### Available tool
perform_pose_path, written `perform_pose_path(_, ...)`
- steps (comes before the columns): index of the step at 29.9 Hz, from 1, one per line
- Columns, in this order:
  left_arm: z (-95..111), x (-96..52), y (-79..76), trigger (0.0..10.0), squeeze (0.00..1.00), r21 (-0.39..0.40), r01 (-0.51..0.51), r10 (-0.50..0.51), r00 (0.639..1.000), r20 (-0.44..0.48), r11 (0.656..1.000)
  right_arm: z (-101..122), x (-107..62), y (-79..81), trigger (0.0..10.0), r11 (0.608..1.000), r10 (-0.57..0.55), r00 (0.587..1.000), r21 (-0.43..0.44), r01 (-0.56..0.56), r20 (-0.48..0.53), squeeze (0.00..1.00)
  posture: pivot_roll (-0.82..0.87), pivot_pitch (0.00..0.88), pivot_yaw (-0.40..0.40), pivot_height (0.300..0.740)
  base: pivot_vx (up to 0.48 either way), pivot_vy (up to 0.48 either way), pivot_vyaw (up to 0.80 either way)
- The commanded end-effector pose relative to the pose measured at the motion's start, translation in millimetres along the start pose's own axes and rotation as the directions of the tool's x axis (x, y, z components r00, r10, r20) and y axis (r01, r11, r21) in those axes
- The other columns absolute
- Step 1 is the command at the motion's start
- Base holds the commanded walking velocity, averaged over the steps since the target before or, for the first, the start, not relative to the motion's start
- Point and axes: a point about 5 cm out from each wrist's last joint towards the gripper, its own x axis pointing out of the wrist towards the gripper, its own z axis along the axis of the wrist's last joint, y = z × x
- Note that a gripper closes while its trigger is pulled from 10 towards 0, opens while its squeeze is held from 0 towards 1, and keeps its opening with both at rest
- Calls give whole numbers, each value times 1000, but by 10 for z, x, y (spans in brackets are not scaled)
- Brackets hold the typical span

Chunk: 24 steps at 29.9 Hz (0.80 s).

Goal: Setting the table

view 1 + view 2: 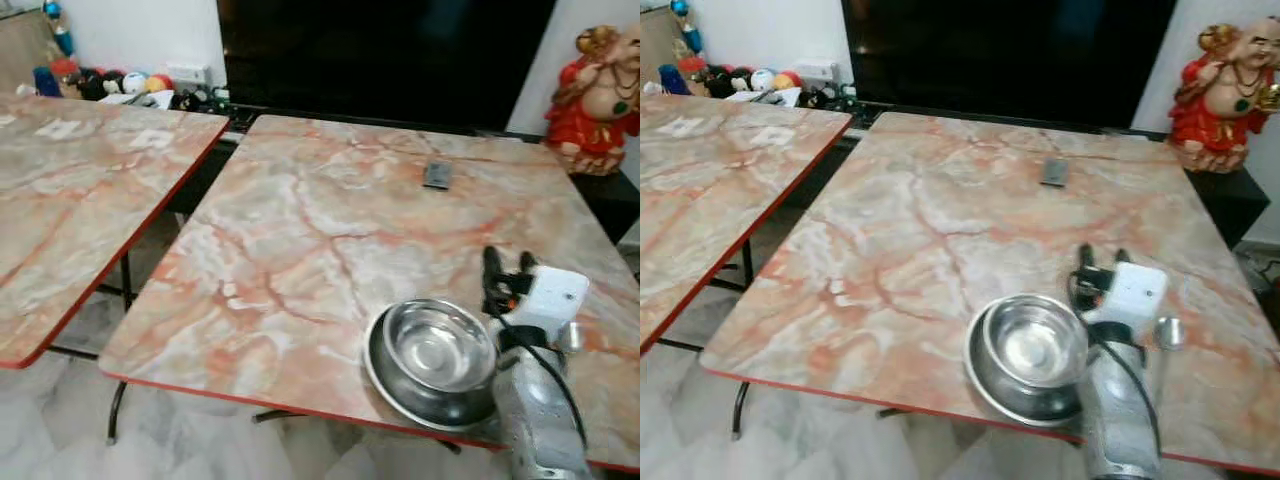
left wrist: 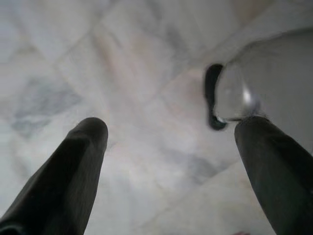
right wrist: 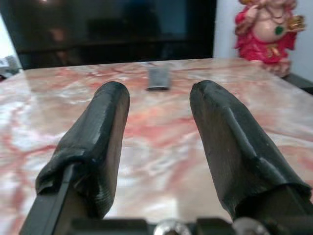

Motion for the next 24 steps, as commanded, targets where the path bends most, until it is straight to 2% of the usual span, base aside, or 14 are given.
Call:
perform_pose_path(1,-94,-33,-30,10000,0,5,7,-6,1000,-24,1000,65,2,-90,10000,1000,-27,999,-8,27,33,0,-15,63,-24,740,0,480,0)
perform_pose_path(7,-198,-75,-33,10000,0,2,2,-2,999,-52,1000,109,14,-51,10000,999,3,998,-46,0,58,0,-11,67,-26,740,0,480,0)
perform_pose_path(11,-227,-81,-80,10000,0,2,4,-4,998,-64,1000,136,20,-20,10000,999,9,998,-32,-7,70,0,-7,71,-29,740,0,480,0)
perform_pose_path(14,-243,-86,-105,10000,0,2,7,-7,998,-70,1000,176,22,31,10000,997,42,995,-61,-37,88,0,-7,71,-29,740,0,480,0)
perform_pose_path(18,-276,-101,-119,10000,0,1,8,-8,997,-76,1000,211,14,69,10000,997,57,993,-59,-51,101,0,-9,71,-29,740,0,480,0)
perform_pose_path(24,-482,-206,-158,10000,0,2,11,-11,993,-116,1000,215,13,81,10000,997,60,993,-57,-54,102,0,-7,70,-28,740,0,480,0)
